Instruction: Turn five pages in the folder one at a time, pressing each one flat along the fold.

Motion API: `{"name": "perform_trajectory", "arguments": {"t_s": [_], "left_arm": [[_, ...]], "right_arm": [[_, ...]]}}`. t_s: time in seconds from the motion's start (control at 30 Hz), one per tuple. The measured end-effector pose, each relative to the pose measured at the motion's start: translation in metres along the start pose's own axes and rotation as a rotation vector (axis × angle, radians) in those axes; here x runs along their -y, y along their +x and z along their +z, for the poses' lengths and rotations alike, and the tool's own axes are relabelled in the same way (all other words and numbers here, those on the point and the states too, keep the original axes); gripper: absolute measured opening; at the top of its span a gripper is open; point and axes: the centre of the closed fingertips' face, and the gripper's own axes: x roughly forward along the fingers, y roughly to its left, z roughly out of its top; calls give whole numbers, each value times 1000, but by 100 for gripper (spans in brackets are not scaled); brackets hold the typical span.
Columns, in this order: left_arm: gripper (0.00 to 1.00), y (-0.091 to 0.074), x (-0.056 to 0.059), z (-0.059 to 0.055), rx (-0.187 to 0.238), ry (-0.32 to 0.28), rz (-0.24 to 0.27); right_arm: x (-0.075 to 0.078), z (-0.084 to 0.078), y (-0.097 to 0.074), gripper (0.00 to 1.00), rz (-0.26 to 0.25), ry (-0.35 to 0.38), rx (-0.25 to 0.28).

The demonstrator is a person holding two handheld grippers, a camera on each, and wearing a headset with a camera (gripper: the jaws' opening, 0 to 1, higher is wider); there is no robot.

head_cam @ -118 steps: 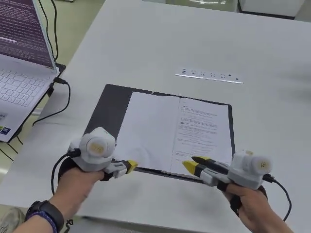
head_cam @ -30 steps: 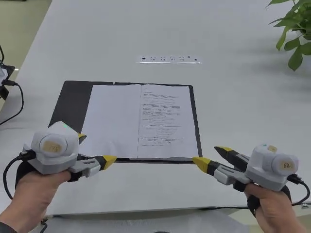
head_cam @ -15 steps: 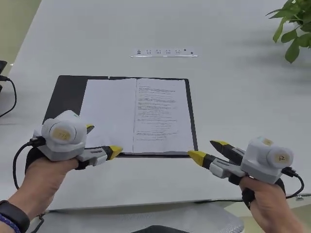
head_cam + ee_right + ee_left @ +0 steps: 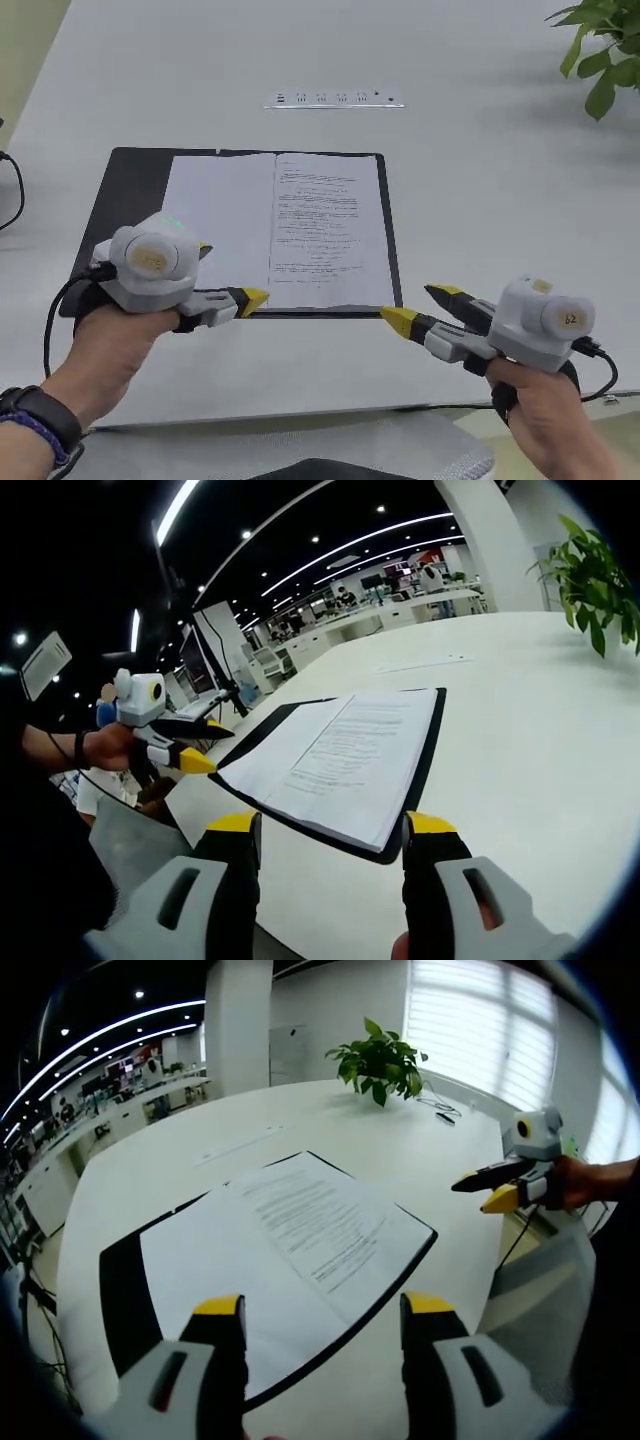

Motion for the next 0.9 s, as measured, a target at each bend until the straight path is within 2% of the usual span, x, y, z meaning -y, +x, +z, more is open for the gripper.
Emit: {"name": "perform_trajectory", "arguments": {"t_s": [0.17,0.3,0.53,0.9], "left_arm": [[62,12,5,8,14,-43,-33],[61,23,13,10,0,-16,-51],[61,39,28,9,-34,30,-94],[60,74,47,20,-57,89,-150]], "right_arm": [[3,0,0,55,1,12,-1],[4,-2,0,55,2,18,-5],[8,-4,-1,55,-2,26,-9],[14,-2,-3,54,-2,42,-12]]}}
